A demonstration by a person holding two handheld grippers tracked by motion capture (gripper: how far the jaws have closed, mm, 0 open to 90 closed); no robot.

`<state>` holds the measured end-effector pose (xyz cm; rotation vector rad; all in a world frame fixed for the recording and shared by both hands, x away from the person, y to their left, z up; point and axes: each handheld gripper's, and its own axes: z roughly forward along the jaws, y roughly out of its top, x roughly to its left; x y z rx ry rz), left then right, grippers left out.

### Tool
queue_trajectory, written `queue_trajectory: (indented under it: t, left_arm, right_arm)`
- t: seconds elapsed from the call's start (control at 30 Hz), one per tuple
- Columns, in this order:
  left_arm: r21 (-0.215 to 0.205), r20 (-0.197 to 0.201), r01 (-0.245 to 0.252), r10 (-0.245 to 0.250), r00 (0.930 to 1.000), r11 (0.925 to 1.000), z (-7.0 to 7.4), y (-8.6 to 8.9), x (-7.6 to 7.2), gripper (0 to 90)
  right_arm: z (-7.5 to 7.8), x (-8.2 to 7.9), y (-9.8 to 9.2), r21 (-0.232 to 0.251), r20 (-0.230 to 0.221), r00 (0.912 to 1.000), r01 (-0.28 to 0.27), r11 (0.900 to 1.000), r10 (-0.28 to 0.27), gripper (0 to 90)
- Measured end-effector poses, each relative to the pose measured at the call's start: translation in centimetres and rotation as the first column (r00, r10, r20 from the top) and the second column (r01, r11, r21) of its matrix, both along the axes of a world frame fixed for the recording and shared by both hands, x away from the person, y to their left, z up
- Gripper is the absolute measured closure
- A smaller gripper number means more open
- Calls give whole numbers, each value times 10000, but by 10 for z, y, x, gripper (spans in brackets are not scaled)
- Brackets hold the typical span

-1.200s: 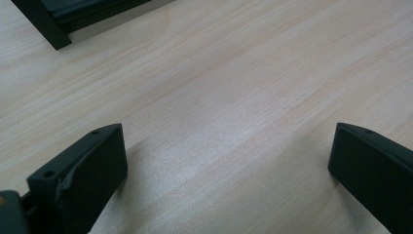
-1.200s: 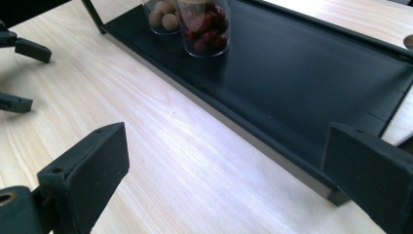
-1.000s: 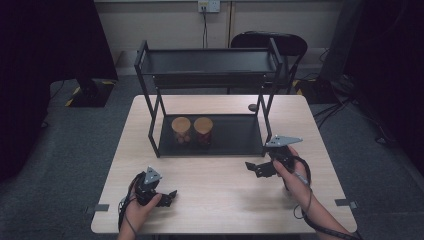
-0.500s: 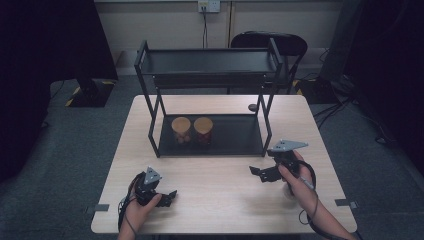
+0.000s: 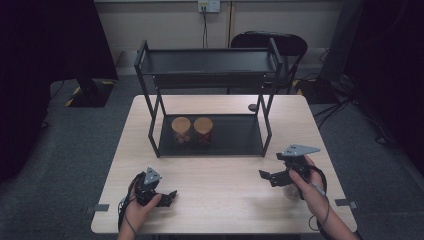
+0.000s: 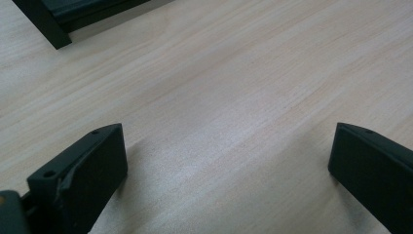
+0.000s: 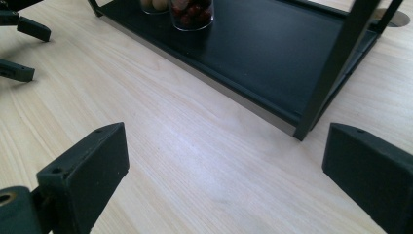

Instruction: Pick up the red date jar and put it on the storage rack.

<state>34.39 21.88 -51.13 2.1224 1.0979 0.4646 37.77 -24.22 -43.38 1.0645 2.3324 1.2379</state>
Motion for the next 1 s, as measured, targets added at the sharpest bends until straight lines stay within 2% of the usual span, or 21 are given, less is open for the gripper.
queue_trajectory:
  t: [1.0]
  left_arm:
    - [13, -6, 6, -6, 10000, 10000, 0, 0, 0, 3]
  right_arm:
    - [-15, -21, -45, -105, 310, 9989, 361, 9993, -358, 22]
